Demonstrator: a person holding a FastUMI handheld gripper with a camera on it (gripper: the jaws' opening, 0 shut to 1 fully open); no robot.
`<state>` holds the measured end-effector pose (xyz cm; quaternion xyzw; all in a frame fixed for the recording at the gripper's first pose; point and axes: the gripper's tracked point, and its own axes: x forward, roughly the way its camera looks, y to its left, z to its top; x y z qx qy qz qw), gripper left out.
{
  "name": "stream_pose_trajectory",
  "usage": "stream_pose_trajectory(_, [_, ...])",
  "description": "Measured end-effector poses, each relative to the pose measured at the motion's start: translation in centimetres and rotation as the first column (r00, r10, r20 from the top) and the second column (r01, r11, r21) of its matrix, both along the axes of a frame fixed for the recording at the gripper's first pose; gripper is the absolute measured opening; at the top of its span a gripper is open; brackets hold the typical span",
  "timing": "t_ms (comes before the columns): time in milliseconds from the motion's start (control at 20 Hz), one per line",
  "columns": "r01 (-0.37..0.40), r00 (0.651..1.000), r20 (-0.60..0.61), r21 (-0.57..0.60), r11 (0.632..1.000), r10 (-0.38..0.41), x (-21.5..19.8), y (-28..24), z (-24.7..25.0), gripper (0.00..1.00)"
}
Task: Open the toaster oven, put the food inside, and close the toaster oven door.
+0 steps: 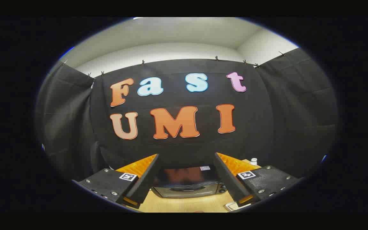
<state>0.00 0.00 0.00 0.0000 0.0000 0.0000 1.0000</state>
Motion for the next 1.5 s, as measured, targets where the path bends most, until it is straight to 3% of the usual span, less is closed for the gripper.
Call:
stream_pose_trajectory(1050, [-0.021, 1.000, -0.011, -0.034, 0.999, 0.021, 1.0, 1.5, -1.4, 0.98])
stream_pose_trajectory(1300, [-0.011, 0.999, -0.045, -0.061, 0.998, 0.008, 3.2, 1.6, -4.8, 0.98])
stream_pose_trajectory(1500, [0.009, 0.993, -0.116, -0.103, 0.995, -0.021, 6.6, 1.3, -10.3, 0.99])
